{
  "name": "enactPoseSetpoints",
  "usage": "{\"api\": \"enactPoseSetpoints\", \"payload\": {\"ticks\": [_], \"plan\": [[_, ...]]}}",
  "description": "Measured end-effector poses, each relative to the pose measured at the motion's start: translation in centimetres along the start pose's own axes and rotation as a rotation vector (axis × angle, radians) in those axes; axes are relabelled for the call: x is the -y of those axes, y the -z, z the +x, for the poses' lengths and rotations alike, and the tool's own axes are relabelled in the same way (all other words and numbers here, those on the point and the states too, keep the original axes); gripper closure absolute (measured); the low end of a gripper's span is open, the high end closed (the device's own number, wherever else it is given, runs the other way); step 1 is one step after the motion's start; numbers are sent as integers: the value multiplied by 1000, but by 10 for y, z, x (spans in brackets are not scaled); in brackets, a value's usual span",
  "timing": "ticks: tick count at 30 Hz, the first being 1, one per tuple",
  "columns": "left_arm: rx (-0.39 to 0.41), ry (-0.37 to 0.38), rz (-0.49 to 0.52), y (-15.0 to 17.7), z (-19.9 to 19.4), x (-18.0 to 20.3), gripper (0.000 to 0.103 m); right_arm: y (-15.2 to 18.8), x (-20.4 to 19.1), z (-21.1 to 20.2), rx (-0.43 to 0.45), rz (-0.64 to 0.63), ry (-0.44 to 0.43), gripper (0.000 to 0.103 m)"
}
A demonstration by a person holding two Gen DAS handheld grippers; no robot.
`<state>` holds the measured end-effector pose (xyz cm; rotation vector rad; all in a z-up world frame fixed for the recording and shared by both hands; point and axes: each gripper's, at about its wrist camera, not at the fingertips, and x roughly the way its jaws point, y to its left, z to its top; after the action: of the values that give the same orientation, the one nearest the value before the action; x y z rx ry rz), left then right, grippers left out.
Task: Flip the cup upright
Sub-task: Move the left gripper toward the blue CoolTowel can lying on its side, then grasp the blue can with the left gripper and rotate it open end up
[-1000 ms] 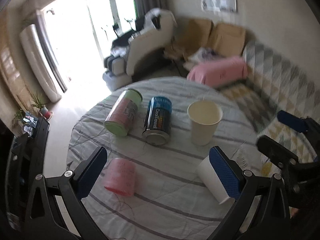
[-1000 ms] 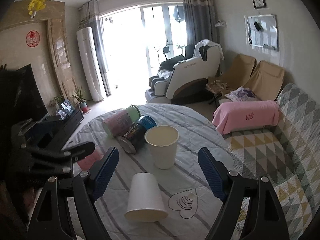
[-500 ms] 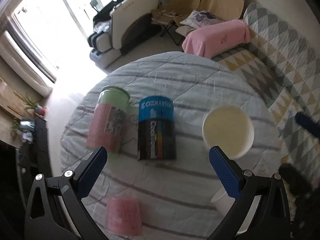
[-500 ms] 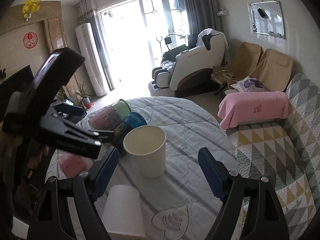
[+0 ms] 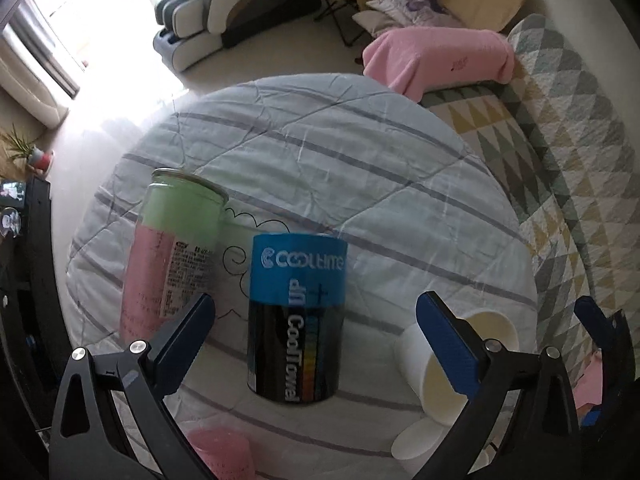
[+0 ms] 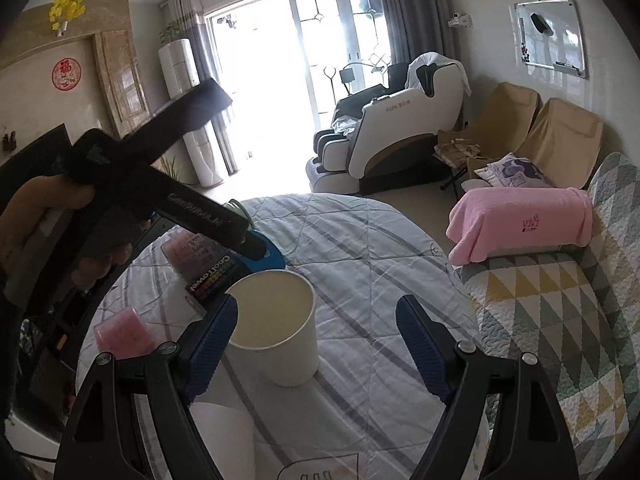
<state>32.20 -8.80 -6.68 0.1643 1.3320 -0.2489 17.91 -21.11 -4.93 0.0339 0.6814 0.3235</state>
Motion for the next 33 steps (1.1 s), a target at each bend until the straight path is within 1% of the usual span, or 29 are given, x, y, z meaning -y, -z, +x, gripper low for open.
{"api": "enactPoseSetpoints", "payload": {"ticks": [2, 8, 9, 10, 12, 14, 17, 20, 22, 23, 24, 26, 30, 33], "plan": [[-20, -8, -2, -5, 6, -1, 2, -1, 2, 3, -4, 4, -9, 20], [-65, 34, -25, -16, 23, -1, 2, -2, 4, 10, -8, 3, -27, 20], [-64, 31, -25, -17, 27, 0, 3, -2, 4, 11, -7, 1, -30, 20], [-67, 22, -17, -18, 29, 1, 7, -2, 4, 12, -10, -2, -29, 20], [-86, 11, -5, -19, 36, 4, 12, -3, 4, 13, -14, -3, -31, 20], [-110, -2, -7, -19, 45, 2, 13, -3, 5, 13, -12, 0, -32, 20], [-122, -31, -19, -19, 52, -2, 16, -3, 7, 14, -11, 3, -31, 20], [-126, -31, -16, -19, 55, -2, 19, -4, 7, 13, -13, 3, -30, 20], [-136, -25, -11, -21, 58, -1, 26, -3, 7, 14, -18, 3, -31, 20], [-140, -27, -7, -20, 60, -1, 27, -3, 7, 15, -21, 3, -34, 20], [-135, -32, -2, -19, 60, -1, 28, -3, 6, 15, -24, 3, -35, 20], [-132, -39, 6, -17, 64, 0, 34, -3, 6, 15, -26, 3, -32, 20], [-98, -18, -4, -11, 60, -2, 34, -2, 5, 15, -27, 6, -24, 20], [-55, -5, -8, -1, 48, -8, 34, -1, 3, 15, -31, 1, -19, 20]]}}
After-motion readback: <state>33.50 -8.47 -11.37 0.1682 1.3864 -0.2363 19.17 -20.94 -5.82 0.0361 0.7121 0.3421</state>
